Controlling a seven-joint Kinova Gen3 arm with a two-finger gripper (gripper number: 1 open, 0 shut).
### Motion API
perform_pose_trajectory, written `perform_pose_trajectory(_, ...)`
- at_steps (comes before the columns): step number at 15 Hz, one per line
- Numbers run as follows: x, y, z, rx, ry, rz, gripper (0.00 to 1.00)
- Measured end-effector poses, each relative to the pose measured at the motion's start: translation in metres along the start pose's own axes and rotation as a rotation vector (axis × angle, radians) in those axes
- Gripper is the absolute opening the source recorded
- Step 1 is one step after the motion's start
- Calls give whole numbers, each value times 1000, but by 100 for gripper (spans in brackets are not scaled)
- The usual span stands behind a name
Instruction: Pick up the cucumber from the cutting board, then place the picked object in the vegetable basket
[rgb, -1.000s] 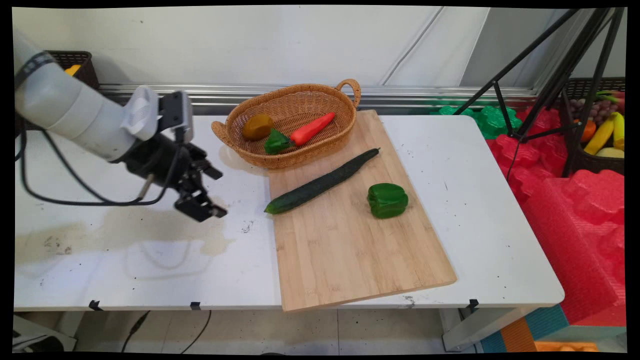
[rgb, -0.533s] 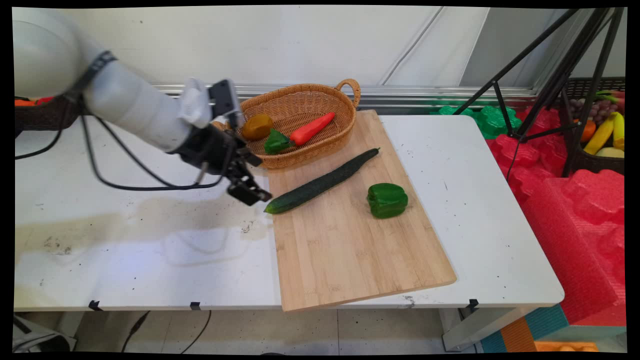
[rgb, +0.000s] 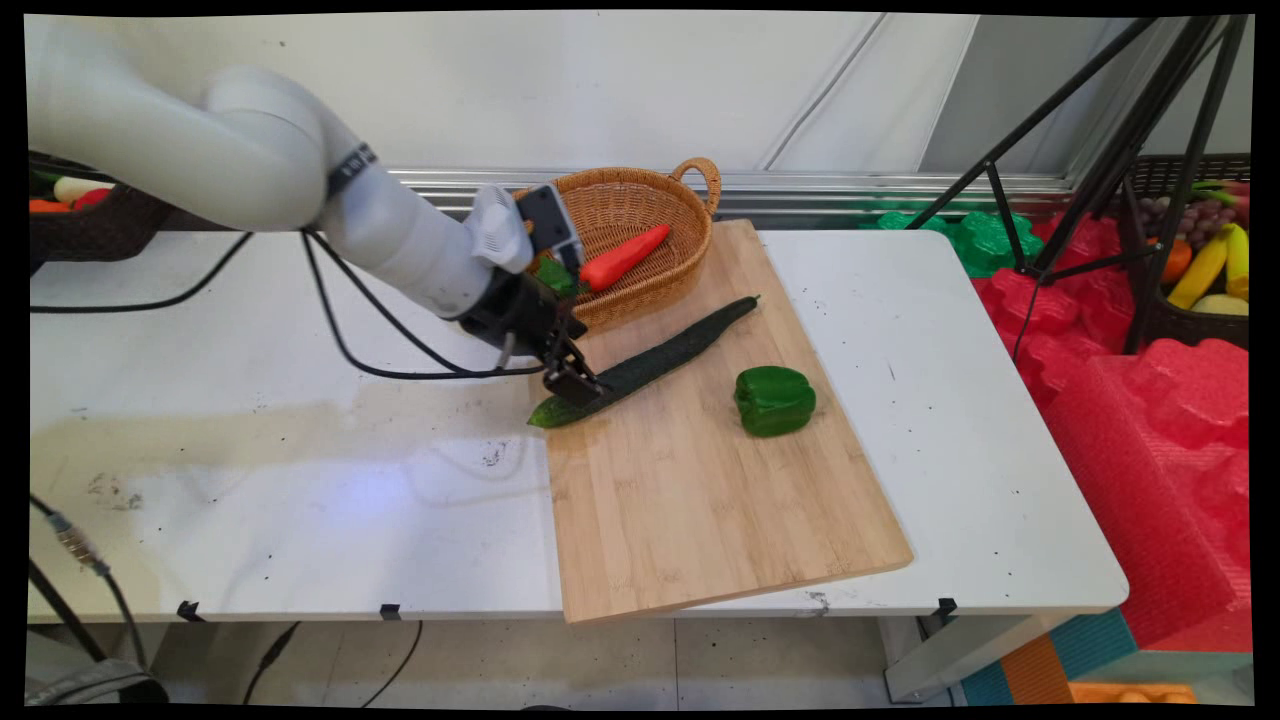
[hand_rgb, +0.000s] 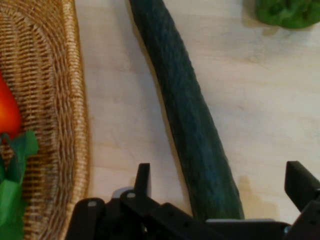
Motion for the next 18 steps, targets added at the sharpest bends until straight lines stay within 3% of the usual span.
perform_pose_trajectory(8,5,2,46,-1,-41,-39,100)
perform_pose_trajectory(9,5,2,47,-1,-45,-43,0)
perform_pose_trajectory(15,6,6,49,16,-57,-62,0)
perform_pose_trajectory(18,14,9,34,32,-33,-62,0)
